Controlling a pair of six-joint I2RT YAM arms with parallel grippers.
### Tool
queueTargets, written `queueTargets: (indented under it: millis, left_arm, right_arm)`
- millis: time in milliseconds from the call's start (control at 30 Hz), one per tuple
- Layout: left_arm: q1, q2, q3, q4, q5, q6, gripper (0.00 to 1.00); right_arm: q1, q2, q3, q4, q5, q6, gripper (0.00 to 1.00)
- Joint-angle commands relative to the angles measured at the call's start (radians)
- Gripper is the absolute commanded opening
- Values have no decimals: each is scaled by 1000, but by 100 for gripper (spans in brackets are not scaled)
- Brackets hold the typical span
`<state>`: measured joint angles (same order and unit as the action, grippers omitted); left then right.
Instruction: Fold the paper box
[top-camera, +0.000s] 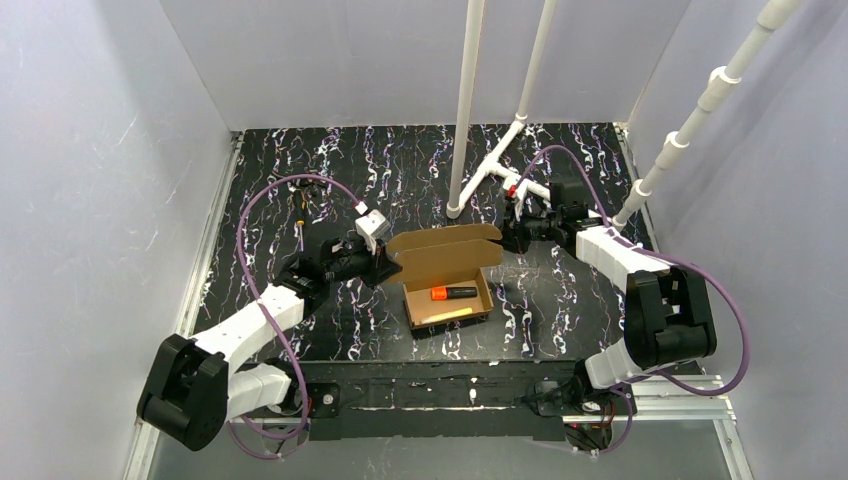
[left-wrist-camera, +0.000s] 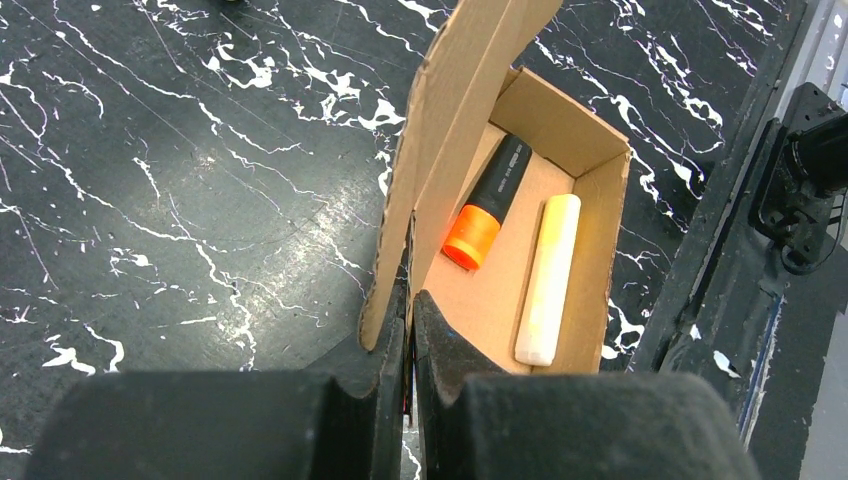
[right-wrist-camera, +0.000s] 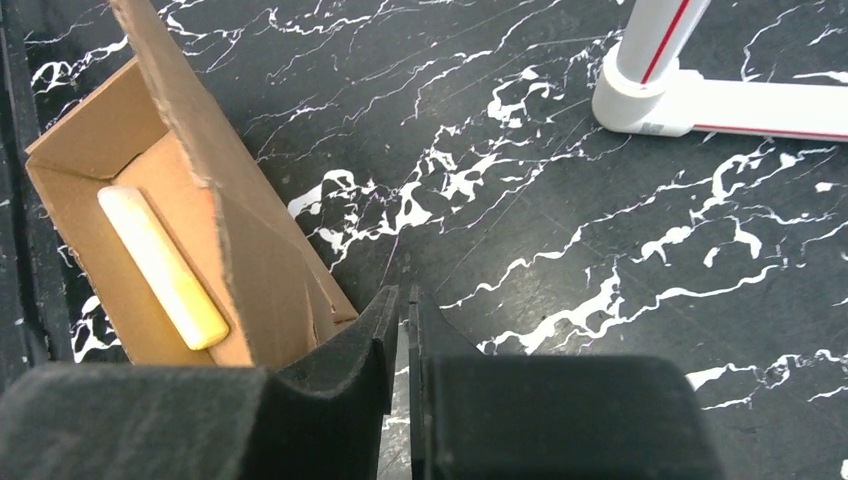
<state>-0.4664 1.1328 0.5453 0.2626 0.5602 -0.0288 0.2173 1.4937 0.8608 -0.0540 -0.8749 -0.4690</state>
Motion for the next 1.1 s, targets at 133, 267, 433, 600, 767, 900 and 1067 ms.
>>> queueTargets:
  millis: [133,267,433,600,767,900,1067]
  left_arm:
    - [4,-48,6,15,-12,-19,2]
    - [5,-45,2,20,-15,-20,2]
    - [5,-44,1,21,-18,-27,2]
    - [5,-24,7,23,-13,-39,2]
    - [5,-13,10,27,-12,-50,2]
    - [4,-2,14,30,-4,-58,2]
    - [5,5,16,33,-6,-70,2]
  right_arm:
    - [-47,-4,11,-87,-55,-48,19]
    - [-53,1,11,-104,-84,-59,19]
    - [-55,-16,7,-137,-61,-83,19]
    - [-55,-25,6,-166,-103,-104,19]
    - [-53,-40,19,-283,-182,-237,18]
    - [-39,-43,23,-313,-211,-277,18]
    - [3,-43,26,-311,-196,-279,17]
